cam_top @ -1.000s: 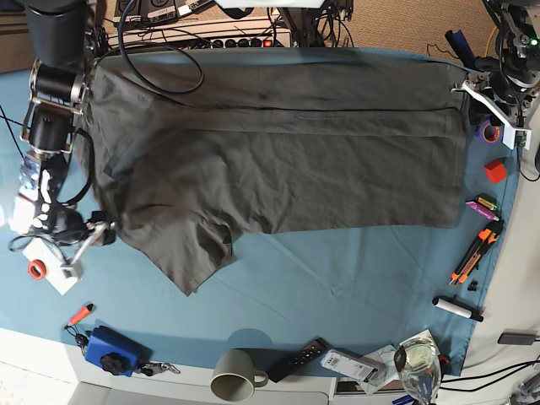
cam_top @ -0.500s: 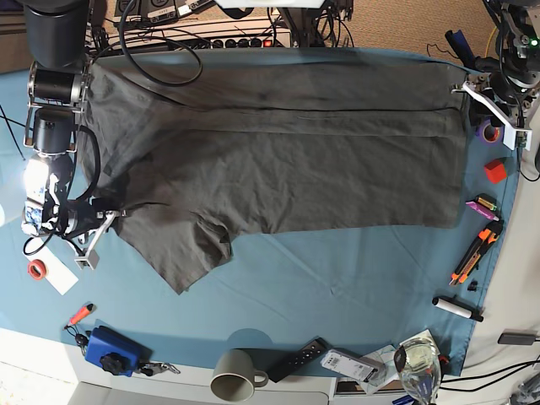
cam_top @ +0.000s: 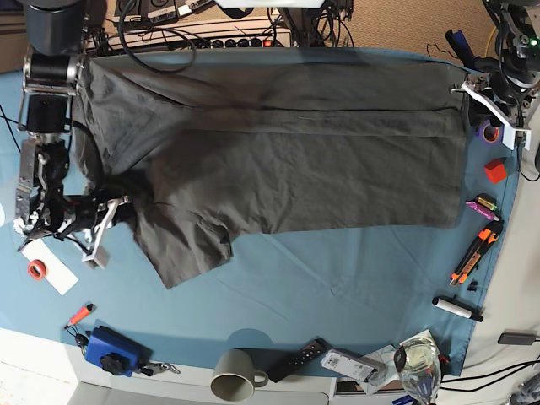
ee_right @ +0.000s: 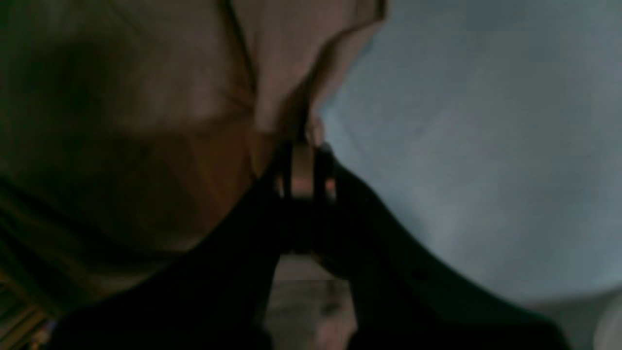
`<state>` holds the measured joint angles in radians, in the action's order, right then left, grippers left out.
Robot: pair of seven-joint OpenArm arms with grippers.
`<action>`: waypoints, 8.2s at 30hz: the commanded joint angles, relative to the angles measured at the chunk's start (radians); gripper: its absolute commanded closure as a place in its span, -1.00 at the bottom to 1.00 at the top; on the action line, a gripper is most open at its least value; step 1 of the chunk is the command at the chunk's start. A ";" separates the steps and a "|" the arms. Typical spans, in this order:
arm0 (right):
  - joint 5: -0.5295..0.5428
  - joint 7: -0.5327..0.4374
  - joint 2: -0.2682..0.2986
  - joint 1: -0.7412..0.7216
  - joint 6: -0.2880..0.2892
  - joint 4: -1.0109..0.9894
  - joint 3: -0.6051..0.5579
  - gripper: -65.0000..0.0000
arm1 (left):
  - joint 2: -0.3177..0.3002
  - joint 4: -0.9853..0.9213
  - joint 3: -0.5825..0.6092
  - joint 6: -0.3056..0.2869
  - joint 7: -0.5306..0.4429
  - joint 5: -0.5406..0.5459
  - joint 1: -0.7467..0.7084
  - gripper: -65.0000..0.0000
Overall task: Fold the T-shirt properly
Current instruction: 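Release the right gripper and grasp the sleeve corner near it, then move both grippers to the hem corners and grasp them, then lift the hem corners and fold the shirt lengthwise toward the collar fold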
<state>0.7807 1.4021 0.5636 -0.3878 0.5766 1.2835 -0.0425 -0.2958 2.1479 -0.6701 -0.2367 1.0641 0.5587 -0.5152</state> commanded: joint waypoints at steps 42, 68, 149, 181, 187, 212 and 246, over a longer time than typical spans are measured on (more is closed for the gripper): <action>0.123 -0.093 0.044 0.363 0.072 0.468 0.468 0.39 | -0.013 0.019 -0.007 -0.001 -0.041 -0.024 0.000 0.23; 0.029 -0.282 -0.035 -0.006 0.075 -0.257 0.301 0.38 | 0.051 0.019 -0.007 -0.001 -0.048 -0.023 0.000 0.23; -0.169 -0.272 -0.175 -0.042 -0.025 -0.361 0.175 1.00 | -0.109 -1.023 0.480 0.053 0.121 0.005 0.845 0.96; -0.138 -0.125 -0.164 -0.187 -0.028 -0.030 0.175 1.00 | -0.122 -0.810 0.468 0.010 0.248 0.004 0.925 1.00; -0.099 -0.076 -0.164 -0.166 -0.035 -0.024 0.185 1.00 | -0.161 -0.798 0.467 0.000 0.259 0.040 0.865 1.00; 0.128 -0.006 -0.164 0.125 0.063 0.223 0.437 1.00 | -0.172 -0.472 0.200 -0.098 0.245 0.220 0.509 1.00; 0.199 -0.006 -0.164 0.447 0.063 0.432 0.695 1.00 | -0.172 -0.307 0.058 -0.157 0.262 0.306 0.293 1.00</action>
<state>0.9707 1.4147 0.3771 0.0689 0.6334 1.6981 0.6426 -0.4492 1.8244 -0.6037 -0.3935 1.3350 0.8555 -0.2268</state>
